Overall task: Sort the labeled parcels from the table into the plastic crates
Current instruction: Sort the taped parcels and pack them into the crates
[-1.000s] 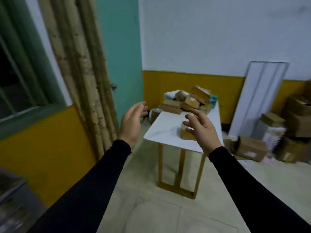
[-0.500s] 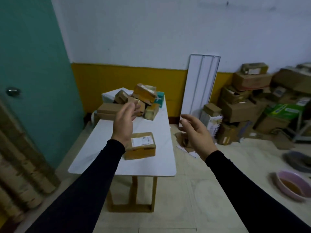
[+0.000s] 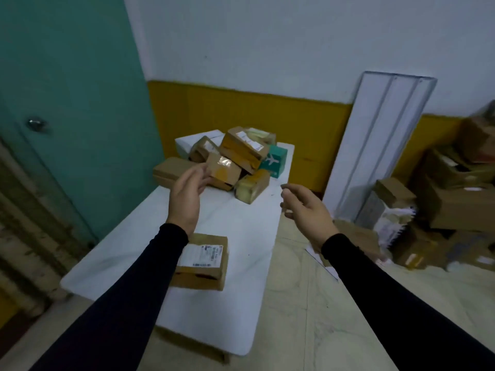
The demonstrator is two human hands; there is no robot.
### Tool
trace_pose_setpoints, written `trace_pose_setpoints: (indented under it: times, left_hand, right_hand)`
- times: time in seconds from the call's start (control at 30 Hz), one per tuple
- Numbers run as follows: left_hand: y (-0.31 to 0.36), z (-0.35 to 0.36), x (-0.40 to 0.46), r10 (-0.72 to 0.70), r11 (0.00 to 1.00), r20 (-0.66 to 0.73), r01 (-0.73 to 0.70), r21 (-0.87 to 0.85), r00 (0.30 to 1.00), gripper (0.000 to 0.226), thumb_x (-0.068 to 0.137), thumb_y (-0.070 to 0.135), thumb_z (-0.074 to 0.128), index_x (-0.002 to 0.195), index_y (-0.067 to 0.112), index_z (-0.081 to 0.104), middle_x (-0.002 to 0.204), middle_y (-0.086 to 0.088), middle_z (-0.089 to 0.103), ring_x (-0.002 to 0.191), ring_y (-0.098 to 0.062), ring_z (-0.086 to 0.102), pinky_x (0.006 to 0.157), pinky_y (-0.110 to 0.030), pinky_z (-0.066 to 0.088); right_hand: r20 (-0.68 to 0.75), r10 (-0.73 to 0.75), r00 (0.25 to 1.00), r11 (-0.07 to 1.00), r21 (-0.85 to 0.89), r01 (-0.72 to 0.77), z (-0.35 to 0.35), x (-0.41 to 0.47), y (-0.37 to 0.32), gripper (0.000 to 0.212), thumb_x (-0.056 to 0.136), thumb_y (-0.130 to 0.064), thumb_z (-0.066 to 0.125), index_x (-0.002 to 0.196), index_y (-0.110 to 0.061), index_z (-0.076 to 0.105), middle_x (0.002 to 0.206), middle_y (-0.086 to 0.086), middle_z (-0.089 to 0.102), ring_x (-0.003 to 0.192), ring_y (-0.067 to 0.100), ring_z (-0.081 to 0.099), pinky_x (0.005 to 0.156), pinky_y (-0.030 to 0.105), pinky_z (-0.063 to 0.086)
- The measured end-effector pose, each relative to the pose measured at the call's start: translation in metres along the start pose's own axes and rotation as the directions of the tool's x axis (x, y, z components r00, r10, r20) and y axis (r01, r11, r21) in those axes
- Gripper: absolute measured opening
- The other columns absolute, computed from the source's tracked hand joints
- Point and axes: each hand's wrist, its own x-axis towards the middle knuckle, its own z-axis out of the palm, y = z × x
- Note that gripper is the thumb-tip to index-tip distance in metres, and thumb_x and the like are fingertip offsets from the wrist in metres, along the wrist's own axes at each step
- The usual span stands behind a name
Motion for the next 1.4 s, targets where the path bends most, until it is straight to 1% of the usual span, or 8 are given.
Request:
trace_pose_setpoints:
  times: [0.23,0.4,0.53,0.67,0.8,1.03,1.3,1.4]
  left_hand:
    - [-0.042,-0.024,0.019,-0.074,0.988,-0.399,0.123,0.098,0.914,0.026,0.103,0.028,0.043,0.116,0.022,0.064,0.120,-0.002,0.066,0.111,-0.016,0.060,0.102,-0.032,0.043]
    - [-0.099,-0.065,0.033,-0.172,0.919,-0.660,0.360,0.160,0.731,0.035,0.102,0.029,0.042,0.129,0.013,0.058,0.136,-0.005,0.057,0.125,-0.025,0.052,0.112,-0.041,0.036]
    - [-0.144,-0.082,0.026,-0.306,0.791,-0.774,0.600,0.117,0.555,0.049,0.102,0.037,0.040,0.144,0.012,0.043,0.149,-0.009,0.044,0.135,-0.029,0.041,0.110,-0.036,0.031]
    - [-0.171,-0.073,-0.004,-0.503,0.672,-0.756,0.740,-0.038,0.418,0.067,0.101,0.047,0.039,0.154,0.010,0.023,0.158,-0.010,0.028,0.141,-0.027,0.033,0.112,-0.033,0.027]
    - [-0.192,-0.052,-0.019,-0.690,0.523,-0.659,0.835,-0.168,0.299,0.071,0.099,0.054,0.035,0.143,-0.002,0.037,0.148,-0.020,0.040,0.134,-0.037,0.043,0.111,-0.044,0.035]
    - [-0.184,0.007,0.002,-0.734,0.596,-0.623,0.695,-0.402,0.269,0.040,0.102,0.043,0.042,0.139,0.028,0.045,0.133,0.002,0.059,0.095,-0.009,0.057,0.079,-0.026,0.042]
    - [-0.135,0.006,0.012,-0.527,0.793,-0.778,0.527,-0.305,0.342,0.049,0.093,0.037,0.062,0.137,0.049,0.043,0.116,0.015,0.070,0.100,-0.007,0.069,0.086,-0.026,0.053]
    - [-0.095,-0.004,0.013,-0.472,0.814,-0.794,0.534,-0.226,0.382,0.067,0.087,0.019,0.071,0.137,0.049,0.039,0.107,0.008,0.071,0.094,-0.013,0.071,0.084,-0.027,0.057]
  right_hand:
    - [0.415,0.013,0.910,0.994,-0.106,0.034,0.045,0.114,0.016,0.024,0.098,-0.048,0.050,0.115,-0.035,0.059,0.111,-0.015,0.061,0.108,0.015,0.061,0.102,0.045,0.049]
    - [0.636,0.020,0.771,0.973,-0.190,0.132,0.117,0.168,0.038,0.018,0.098,-0.042,0.052,0.110,-0.031,0.061,0.109,-0.011,0.062,0.113,0.019,0.059,0.104,0.042,0.047]
    - [0.759,0.120,0.640,0.923,-0.323,0.210,0.169,0.193,0.064,0.041,0.100,-0.045,0.047,0.132,-0.020,0.056,0.132,0.002,0.058,0.120,0.022,0.054,0.097,0.031,0.042]
    - [0.830,0.282,0.482,0.852,-0.447,0.271,0.209,0.199,0.093,0.054,0.101,-0.047,0.045,0.145,-0.017,0.043,0.146,0.009,0.048,0.130,0.027,0.048,0.101,0.032,0.039]
    - [0.835,0.447,0.321,0.766,-0.542,0.345,0.241,0.201,0.121,0.067,0.100,-0.051,0.044,0.153,-0.013,0.030,0.157,0.012,0.035,0.140,0.029,0.039,0.111,0.035,0.033]
    - [0.857,0.516,-0.005,0.773,-0.464,0.432,0.260,0.212,0.141,0.038,0.096,-0.046,0.048,0.109,-0.014,0.064,0.113,0.005,0.071,0.099,0.021,0.068,0.095,0.039,0.054]
    - [0.905,0.416,-0.086,0.904,-0.400,0.153,0.272,0.246,0.080,0.050,0.083,-0.050,0.062,0.114,-0.011,0.066,0.099,0.006,0.076,0.086,0.022,0.075,0.077,0.040,0.062]
    - [0.941,0.323,-0.105,0.929,-0.293,0.227,0.273,0.250,0.052,0.037,0.093,-0.052,0.054,0.113,-0.022,0.062,0.108,0.001,0.073,0.097,0.021,0.071,0.085,0.040,0.060]
